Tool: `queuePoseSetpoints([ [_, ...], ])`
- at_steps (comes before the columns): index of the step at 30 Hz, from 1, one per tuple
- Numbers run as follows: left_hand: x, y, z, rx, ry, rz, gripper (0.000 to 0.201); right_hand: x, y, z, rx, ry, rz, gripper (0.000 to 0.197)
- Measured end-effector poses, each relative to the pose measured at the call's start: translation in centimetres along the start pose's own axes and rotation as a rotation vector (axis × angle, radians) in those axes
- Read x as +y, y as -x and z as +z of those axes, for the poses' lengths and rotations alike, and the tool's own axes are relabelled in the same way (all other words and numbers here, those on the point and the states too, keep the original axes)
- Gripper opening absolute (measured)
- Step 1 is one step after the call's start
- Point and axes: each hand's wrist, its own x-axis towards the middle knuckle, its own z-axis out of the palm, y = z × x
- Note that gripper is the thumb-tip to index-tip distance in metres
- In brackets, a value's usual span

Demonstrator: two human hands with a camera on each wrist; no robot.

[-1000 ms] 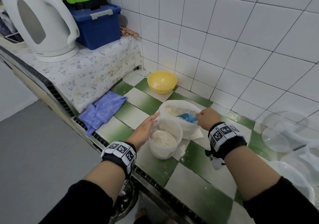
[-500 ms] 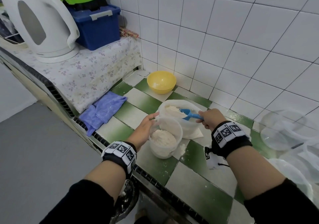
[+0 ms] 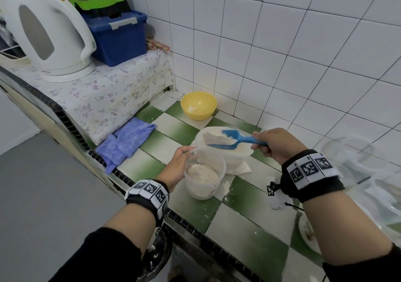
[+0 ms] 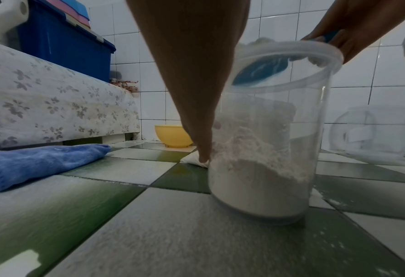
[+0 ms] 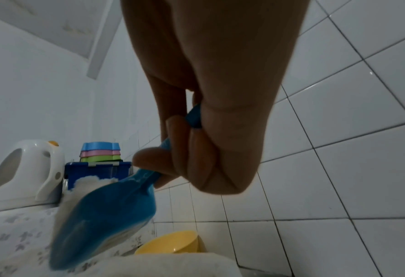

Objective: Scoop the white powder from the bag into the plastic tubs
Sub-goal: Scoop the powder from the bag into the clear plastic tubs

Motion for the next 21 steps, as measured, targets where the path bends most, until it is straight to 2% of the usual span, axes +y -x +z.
queuePoseSetpoints([
  [4, 0.3, 0.2, 0.1, 0.002, 0.022, -0.033, 0.01, -0.1, 1.5, 0.4, -0.127, 0.086, -0.009, 0.022],
  [8, 0.7, 0.3, 0.2, 0.0, 0.035, -0.064, 0.01, 0.5, 2.0, 2.0, -0.139, 0.347, -0.045, 0.025],
  [11, 1.0, 0.4, 0.3, -0.006, 0.03, -0.077, 0.009, 0.6, 2.5, 3.7, -0.113, 0.599, -0.148, 0.03],
  [14, 1.2, 0.6, 0.4, 0.002, 0.039, -0.081, 0.01, 1.2, 2.9, 5.5, -0.081, 0.767, -0.273, 0.027],
  [18, 1.3, 0.8, 0.3, 0.0, 0.033, -0.093, 0.009, 2.5, 3.1, 6.6, -0.079, 0.949, -0.411, 0.024],
  [21, 1.3, 0.8, 0.2, -0.01, 0.016, -0.093, 0.009, 2.8, 3.3, 6.6, -0.047, 0.96, -0.5, 0.03],
])
